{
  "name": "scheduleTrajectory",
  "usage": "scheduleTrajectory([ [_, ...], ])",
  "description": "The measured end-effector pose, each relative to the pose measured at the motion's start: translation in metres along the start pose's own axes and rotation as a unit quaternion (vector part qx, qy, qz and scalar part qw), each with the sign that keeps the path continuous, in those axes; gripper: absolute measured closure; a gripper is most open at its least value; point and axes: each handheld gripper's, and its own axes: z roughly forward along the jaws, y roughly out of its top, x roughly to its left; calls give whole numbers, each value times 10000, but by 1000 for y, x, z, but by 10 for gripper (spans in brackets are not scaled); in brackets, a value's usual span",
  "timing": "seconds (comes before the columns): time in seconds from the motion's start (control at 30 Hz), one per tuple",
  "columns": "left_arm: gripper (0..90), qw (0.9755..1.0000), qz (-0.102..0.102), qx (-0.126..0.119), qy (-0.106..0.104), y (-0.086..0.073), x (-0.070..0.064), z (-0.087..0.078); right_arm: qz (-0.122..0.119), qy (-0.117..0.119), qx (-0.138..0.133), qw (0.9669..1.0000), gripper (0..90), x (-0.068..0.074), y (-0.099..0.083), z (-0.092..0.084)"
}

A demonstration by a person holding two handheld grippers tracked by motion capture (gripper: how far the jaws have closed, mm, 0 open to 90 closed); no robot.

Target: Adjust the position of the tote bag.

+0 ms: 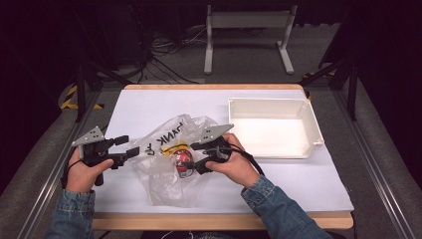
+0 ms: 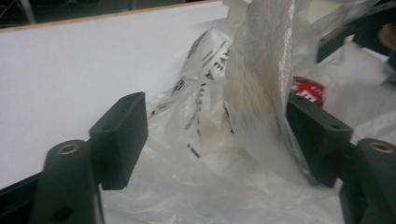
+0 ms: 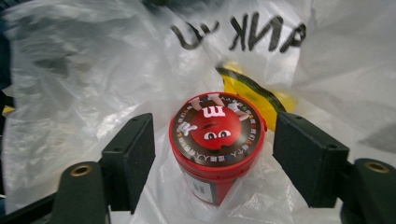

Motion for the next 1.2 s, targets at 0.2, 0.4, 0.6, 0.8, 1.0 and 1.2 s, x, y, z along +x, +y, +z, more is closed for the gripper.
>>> scheduleTrajectory([
  [0.2,163,9989,156,-5,-435,7,-10,-8,-34,-43,128,9999,225,-3,-3,3],
  [0.4,114,9976,172,-22,-664,11,-19,-7,-1,-37,130,9999,188,-2,-6,5],
  [0.6,82,9971,151,-139,-739,13,-26,-9,-57,-66,165,9998,157,-1,-7,10],
  [0.8,63,9973,166,-267,-666,15,-32,-8,-192,-133,191,9995,101,2,-7,21],
  [1.0,47,9959,-28,-509,-741,17,-36,-4,-318,-222,328,9987,92,5,-9,34],
  [1.2,42,9933,-281,-760,-818,18,-38,0,-349,-290,402,9982,92,6,-9,46],
])
